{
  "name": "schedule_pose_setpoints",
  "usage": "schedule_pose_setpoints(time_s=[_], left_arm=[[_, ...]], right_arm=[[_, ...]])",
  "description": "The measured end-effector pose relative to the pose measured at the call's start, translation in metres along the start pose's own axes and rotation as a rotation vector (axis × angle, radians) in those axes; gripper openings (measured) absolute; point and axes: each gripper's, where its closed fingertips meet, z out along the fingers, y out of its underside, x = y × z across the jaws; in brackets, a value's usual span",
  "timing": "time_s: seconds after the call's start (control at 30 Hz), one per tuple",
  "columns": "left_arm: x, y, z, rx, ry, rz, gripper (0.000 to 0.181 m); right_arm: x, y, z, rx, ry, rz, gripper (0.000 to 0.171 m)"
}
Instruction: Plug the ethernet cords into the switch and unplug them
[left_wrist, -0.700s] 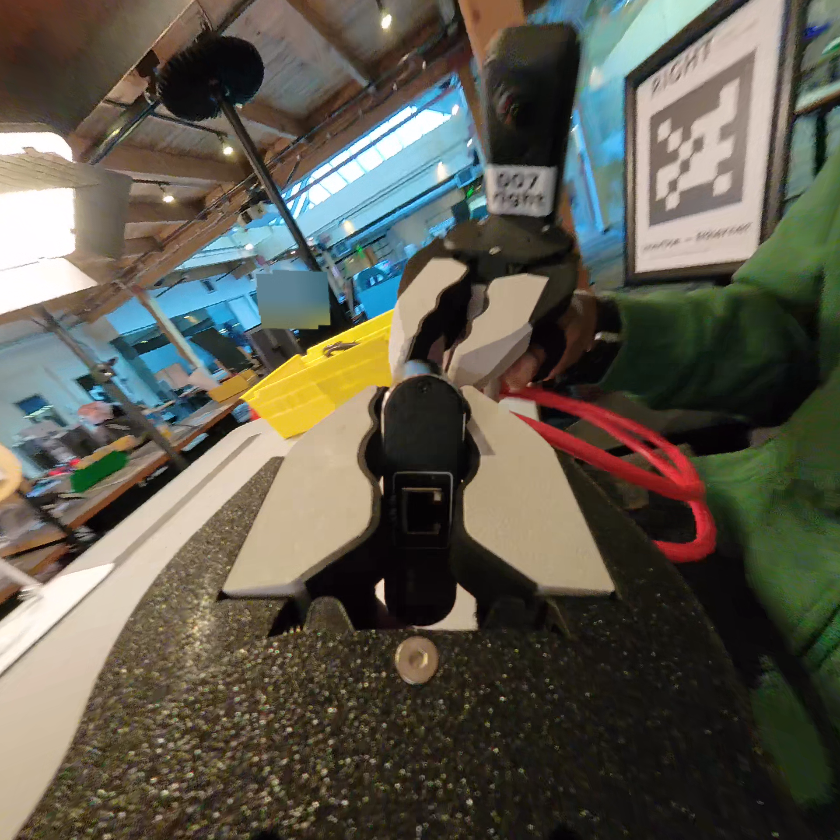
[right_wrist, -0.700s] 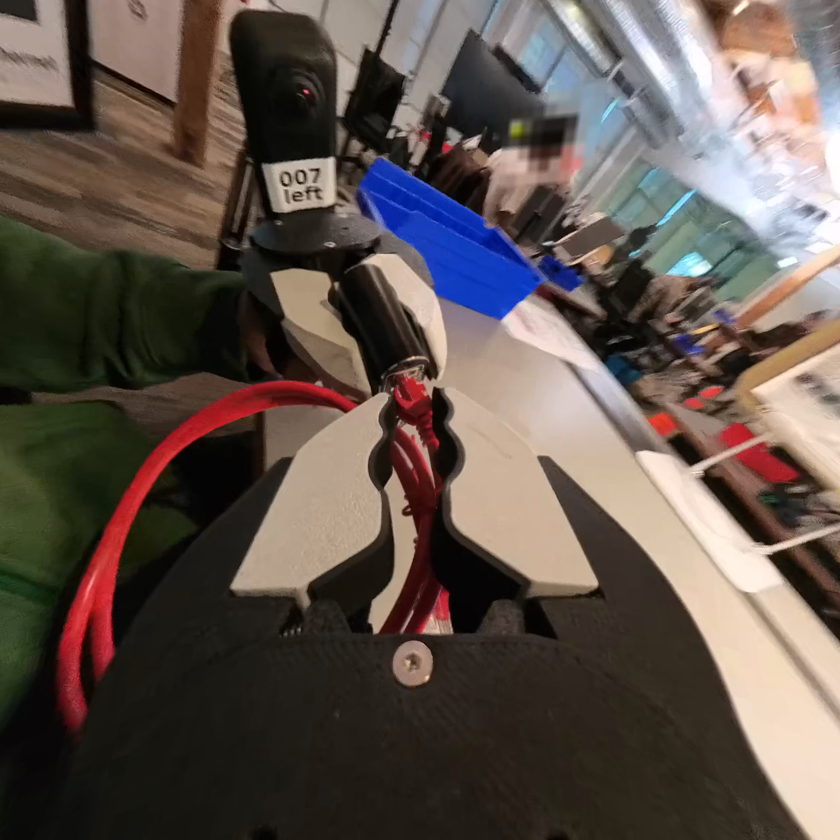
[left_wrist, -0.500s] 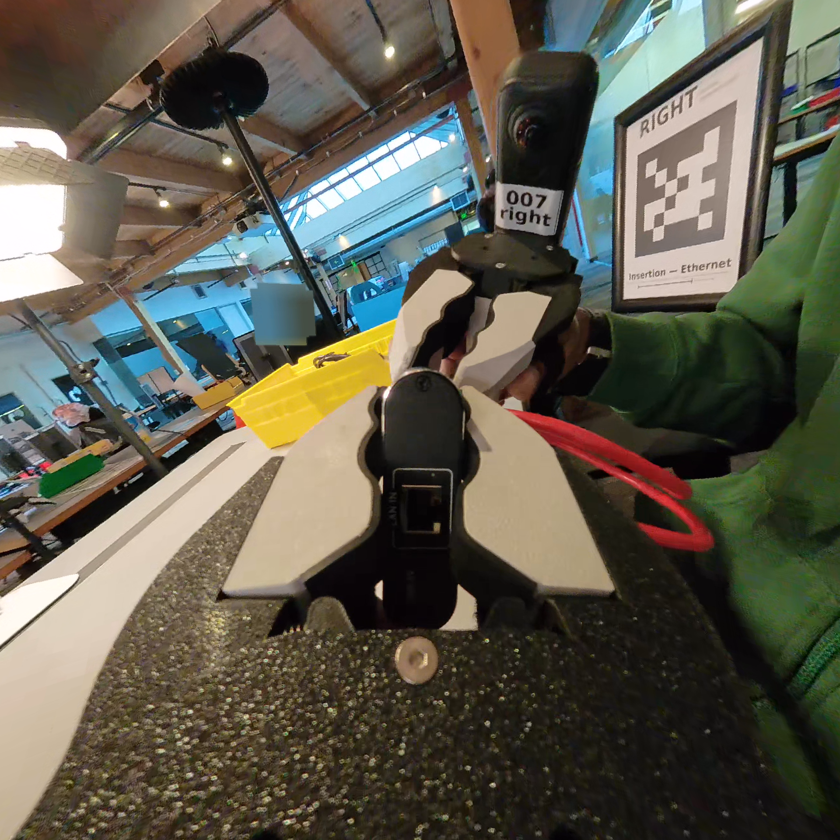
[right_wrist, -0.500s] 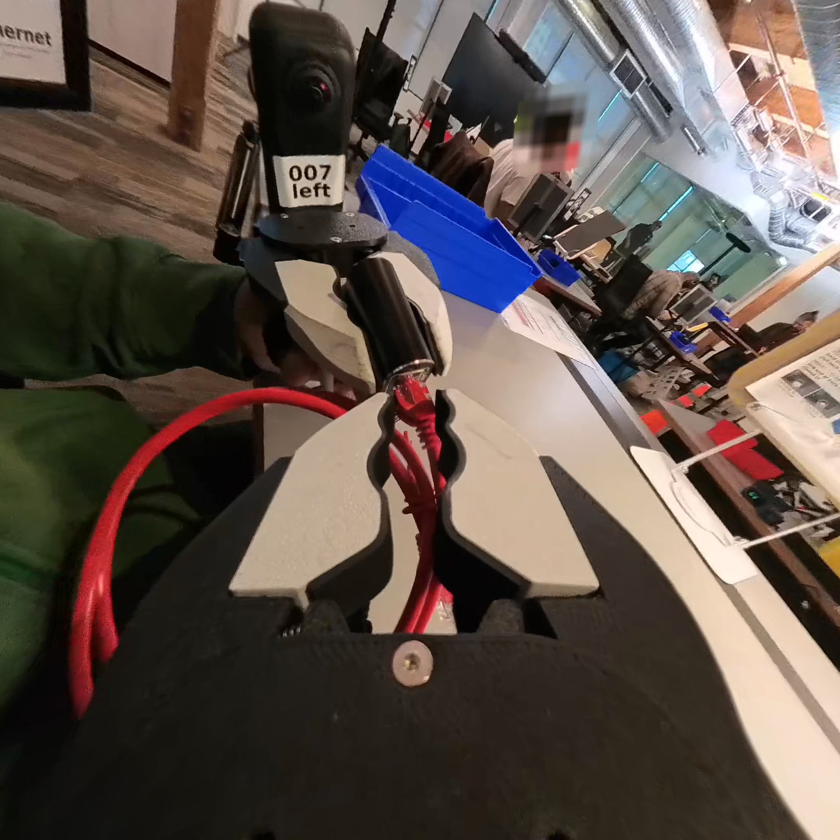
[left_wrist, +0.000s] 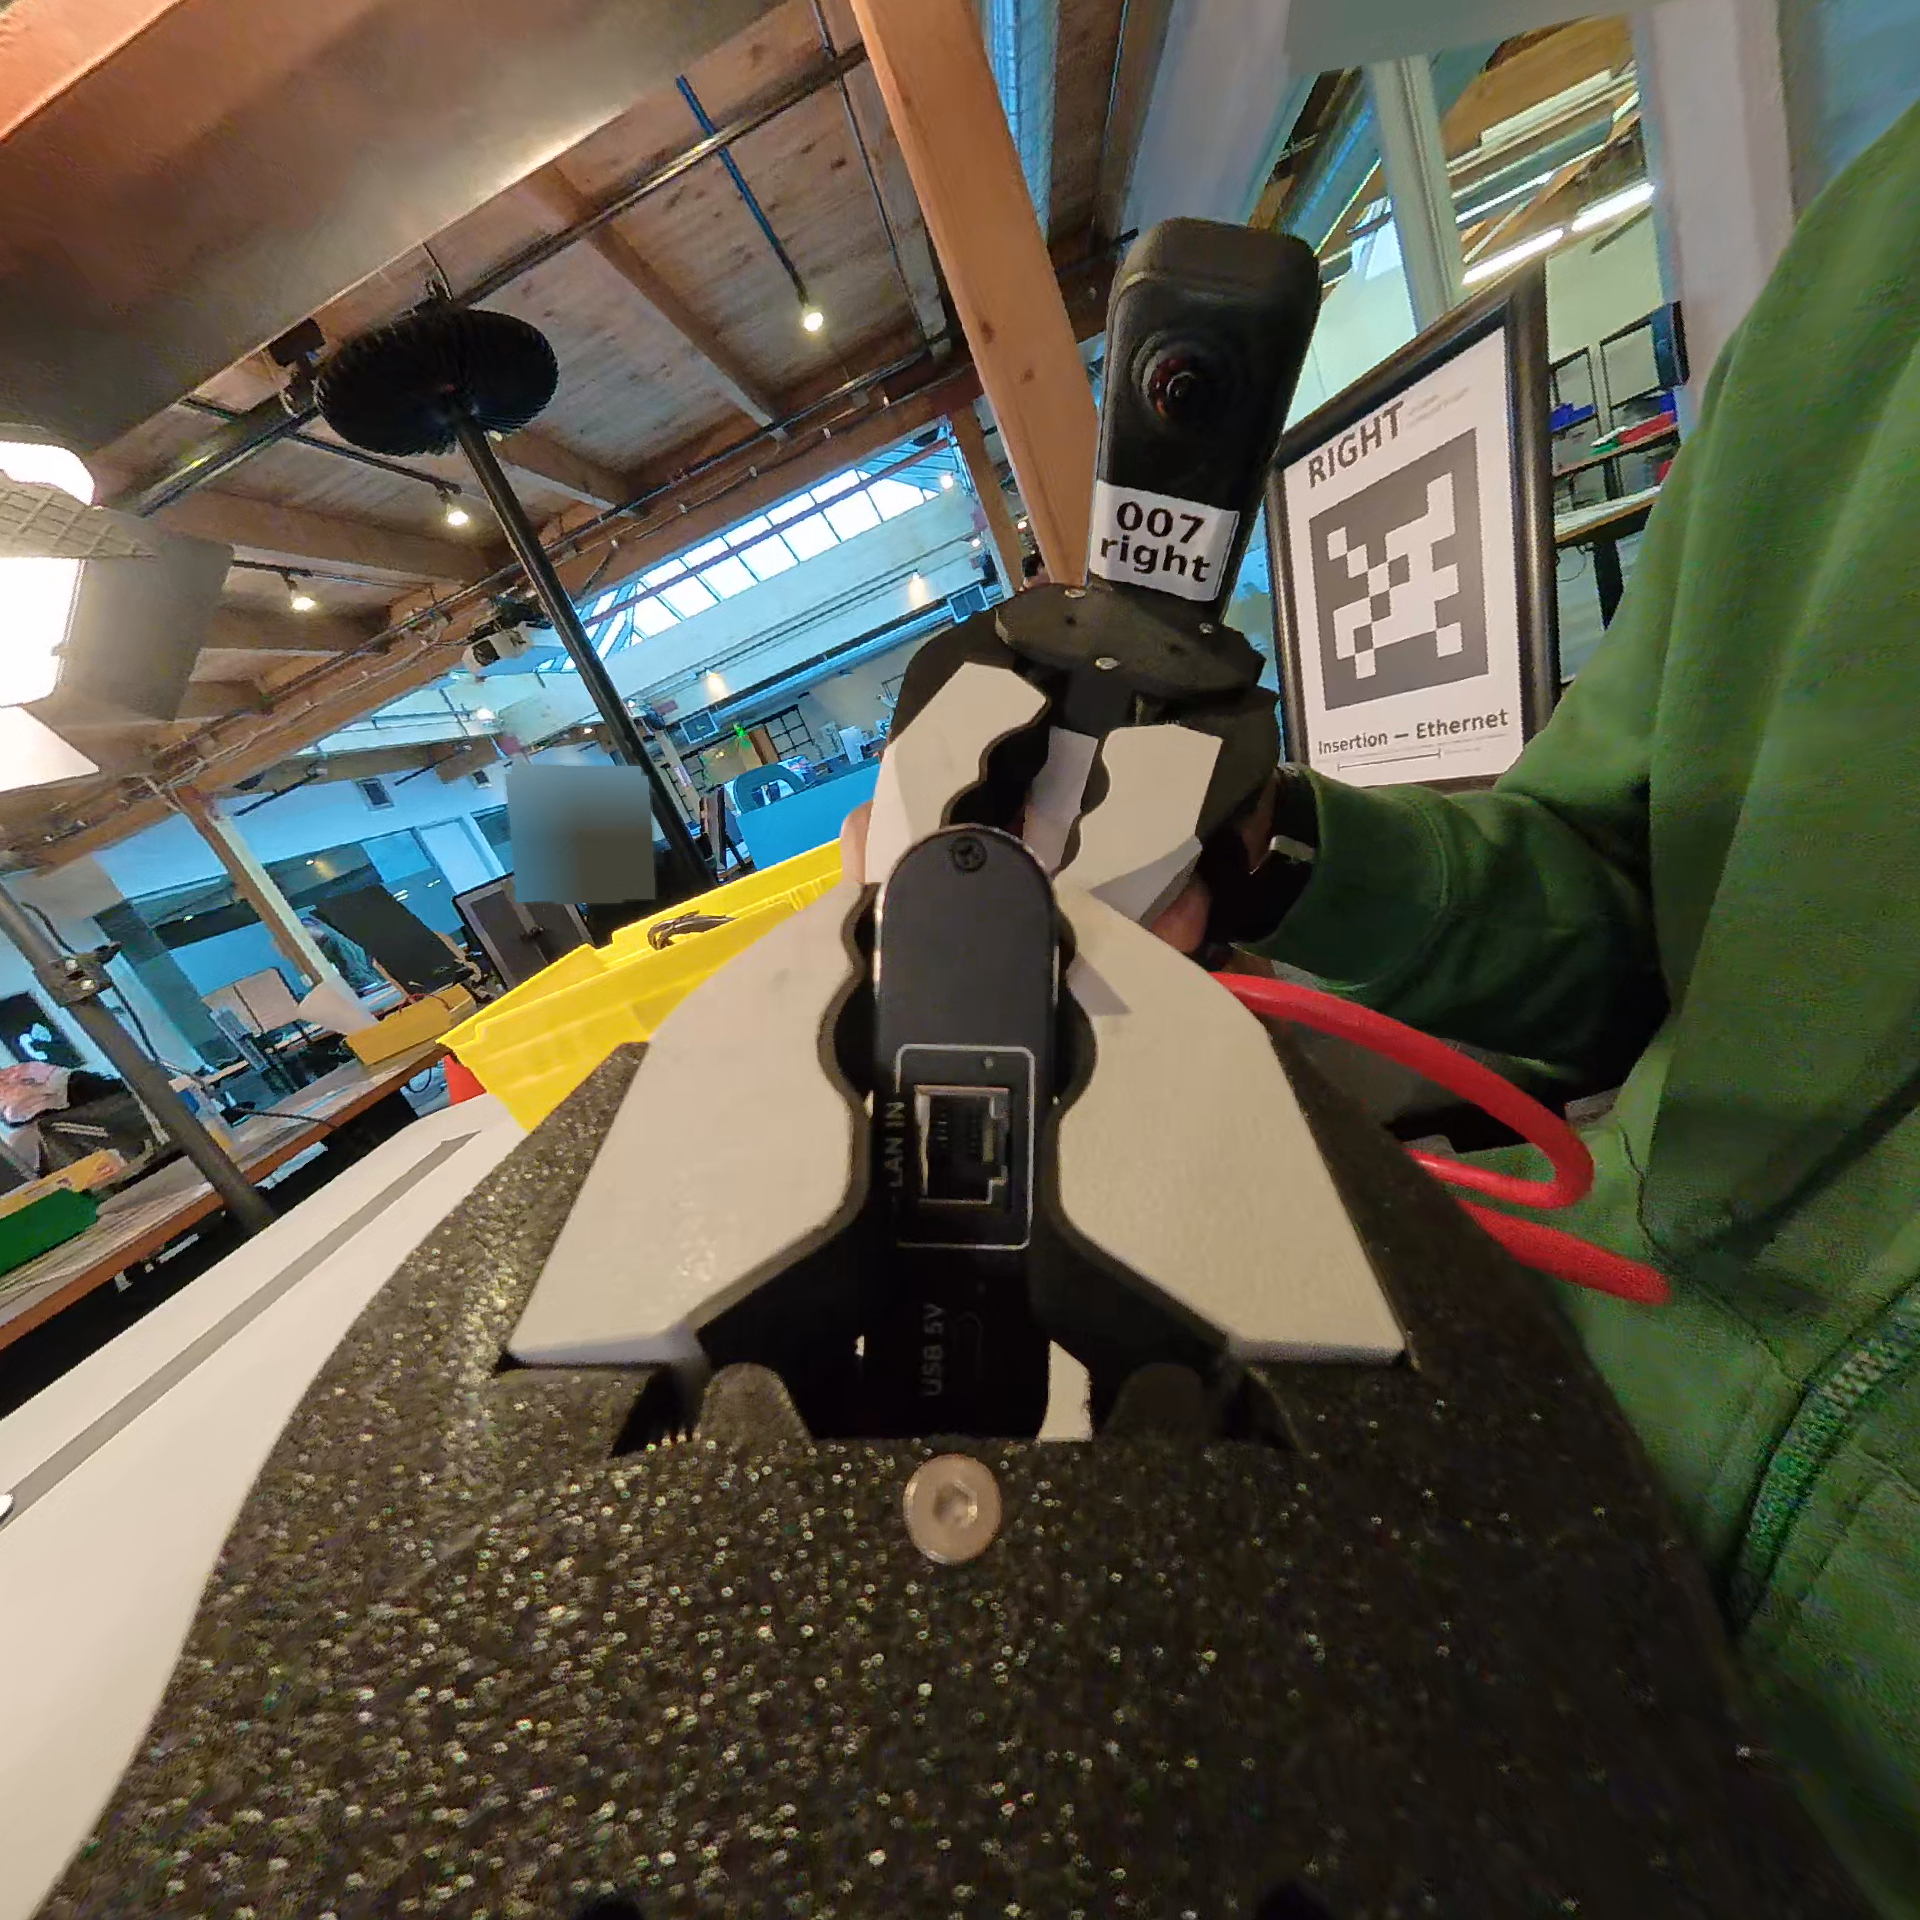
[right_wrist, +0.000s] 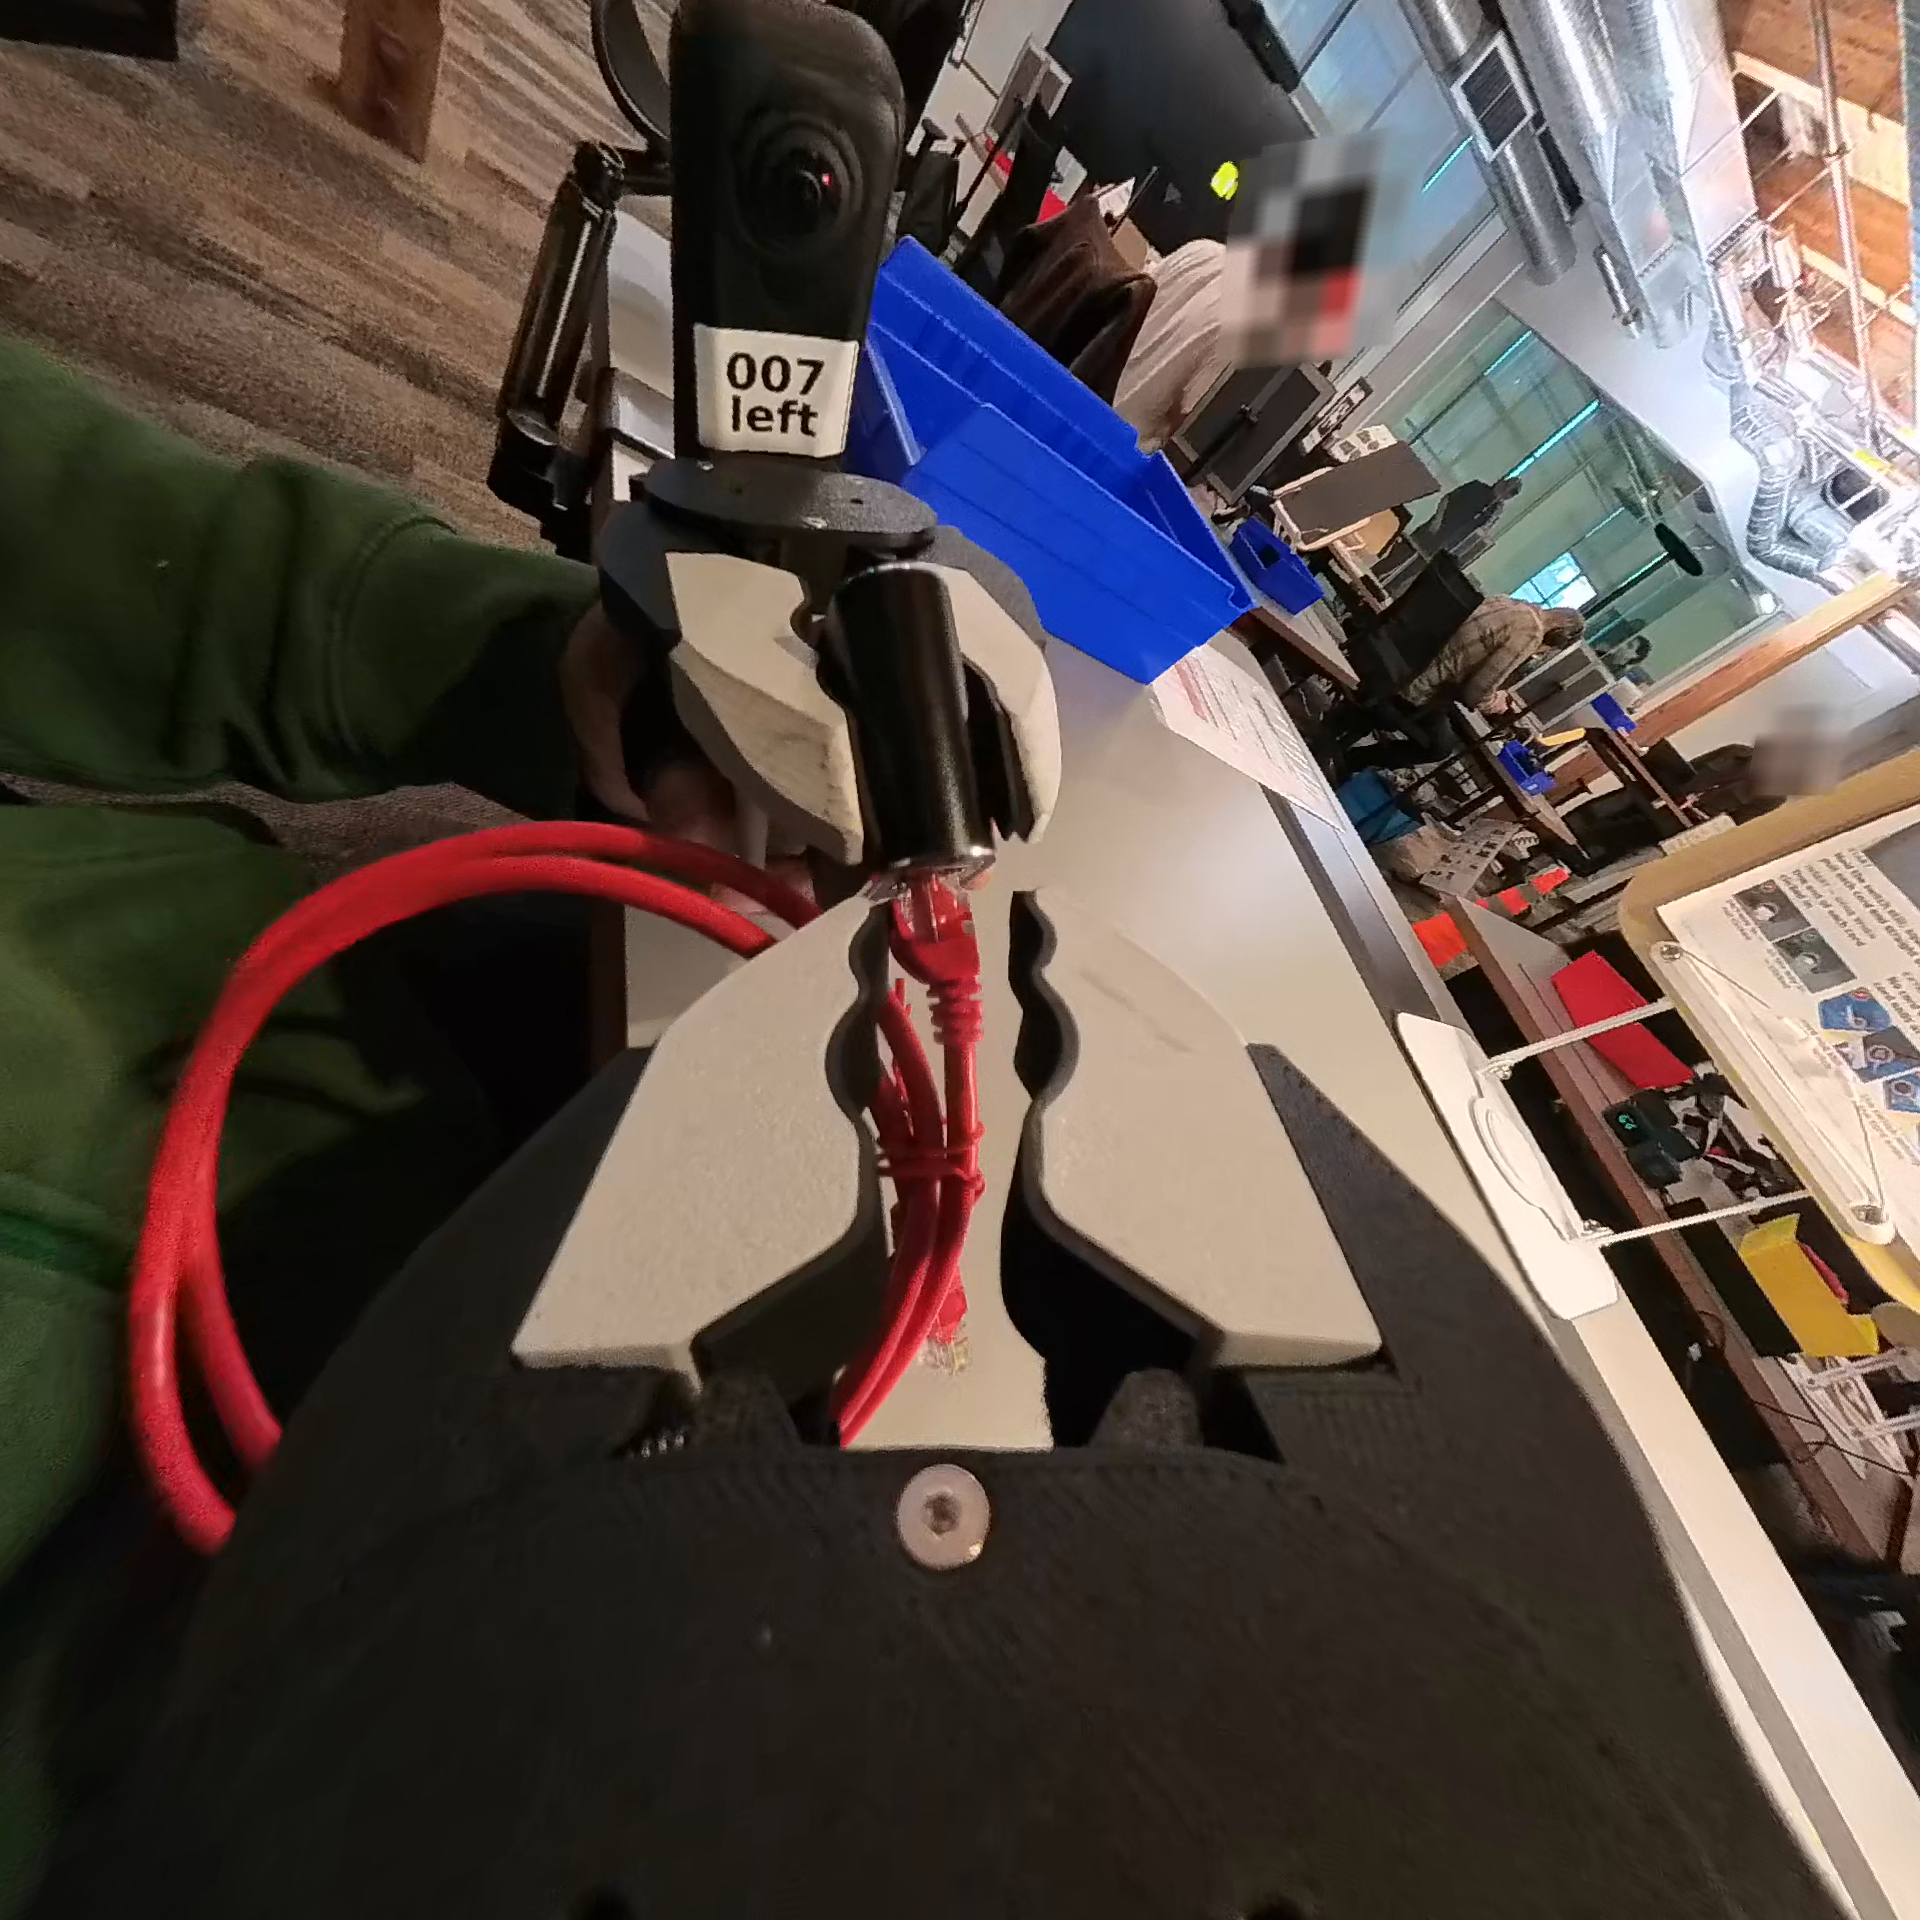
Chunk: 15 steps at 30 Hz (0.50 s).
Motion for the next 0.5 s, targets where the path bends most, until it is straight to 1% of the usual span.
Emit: schedule_pose_setpoints(time_s=[0.23,0.3,0.5], left_arm=[[0.0041,0.002,0.0022,-0.01,0.017,0.014,0.028],[0.0056,0.002,0.0025,-0.01,0.021,0.028,0.029],[0.0086,-0.0008,0.0021,0.003,0.027,0.056,0.029]], right_arm=[[-0.0048,0.0042,0.0032,-0.026,-0.033,0.008,0.021],[-0.0077,0.0063,0.0049,-0.039,-0.045,-0.003,0.017],[-0.0092,0.0011,0.0022,-0.006,-0.046,-0.042,0.017]])
